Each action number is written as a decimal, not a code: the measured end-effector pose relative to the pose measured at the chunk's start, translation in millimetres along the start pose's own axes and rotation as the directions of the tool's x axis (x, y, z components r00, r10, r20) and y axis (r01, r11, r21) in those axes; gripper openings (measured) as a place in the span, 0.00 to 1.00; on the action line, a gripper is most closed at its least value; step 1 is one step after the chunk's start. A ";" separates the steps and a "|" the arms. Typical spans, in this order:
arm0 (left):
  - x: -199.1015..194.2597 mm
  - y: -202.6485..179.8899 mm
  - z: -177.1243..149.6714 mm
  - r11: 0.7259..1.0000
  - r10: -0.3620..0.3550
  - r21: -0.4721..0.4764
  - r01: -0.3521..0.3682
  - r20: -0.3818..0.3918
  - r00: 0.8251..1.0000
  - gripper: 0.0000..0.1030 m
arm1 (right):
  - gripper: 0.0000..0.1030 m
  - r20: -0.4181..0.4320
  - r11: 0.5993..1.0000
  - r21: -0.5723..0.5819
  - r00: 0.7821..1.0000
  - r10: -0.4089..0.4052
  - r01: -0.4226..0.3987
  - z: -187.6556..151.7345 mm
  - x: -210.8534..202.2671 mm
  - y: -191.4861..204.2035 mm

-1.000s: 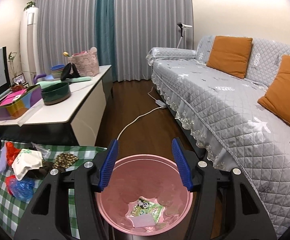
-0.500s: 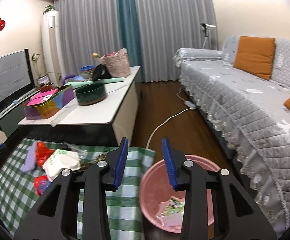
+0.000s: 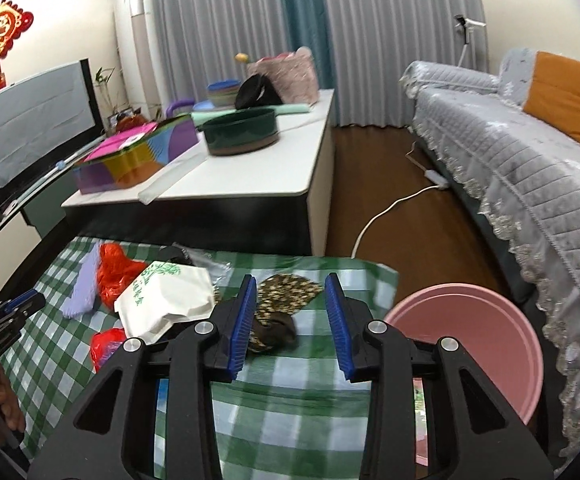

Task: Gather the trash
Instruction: 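Move both open tools back over the table, then close the left tool on the purple foam net while the right tool grasps the brown patterned cloth, then lift the foam net and brown cloth off the table with both tools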

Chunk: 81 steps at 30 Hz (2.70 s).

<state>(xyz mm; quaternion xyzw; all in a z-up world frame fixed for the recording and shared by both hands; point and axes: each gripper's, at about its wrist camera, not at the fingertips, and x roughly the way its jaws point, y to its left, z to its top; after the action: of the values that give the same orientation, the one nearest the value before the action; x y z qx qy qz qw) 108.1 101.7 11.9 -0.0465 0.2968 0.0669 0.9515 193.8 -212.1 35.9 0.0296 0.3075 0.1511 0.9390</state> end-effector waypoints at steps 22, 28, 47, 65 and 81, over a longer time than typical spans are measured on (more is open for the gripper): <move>92.2 17.5 -1.7 0.993 0.087 -0.060 -0.100 -0.183 0.979 0.58 | 0.67 -0.221 0.996 -0.039 0.972 0.074 -0.085 -26.2 96.2 22.6; 102.9 17.8 -2.3 0.991 0.098 -0.063 -0.115 -0.230 0.968 0.58 | 0.67 -0.263 0.995 -0.036 0.962 0.076 -0.089 -30.7 104.6 16.9; 79.1 17.8 1.7 0.992 0.103 -0.054 -0.114 -0.173 0.979 0.11 | 0.02 -0.205 0.995 -0.063 0.976 0.067 -0.081 -24.7 75.0 11.6; 3.1 3.0 1.3 0.998 0.048 -0.033 -0.050 -0.050 0.998 0.11 | 0.00 -0.063 0.997 -0.039 0.996 0.063 -0.066 -18.2 3.4 -1.7; -31.4 -20.8 -0.4 0.999 -0.030 -0.013 0.030 -0.002 1.000 0.11 | 0.01 -0.029 0.994 0.007 0.994 0.109 -0.108 -18.8 -28.0 -12.5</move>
<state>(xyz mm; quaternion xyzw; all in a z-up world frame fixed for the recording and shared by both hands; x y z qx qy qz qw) 85.6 78.0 30.4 -0.0570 0.2968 0.0545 0.9517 164.7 -233.2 34.8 0.0466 0.3197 0.2015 0.9247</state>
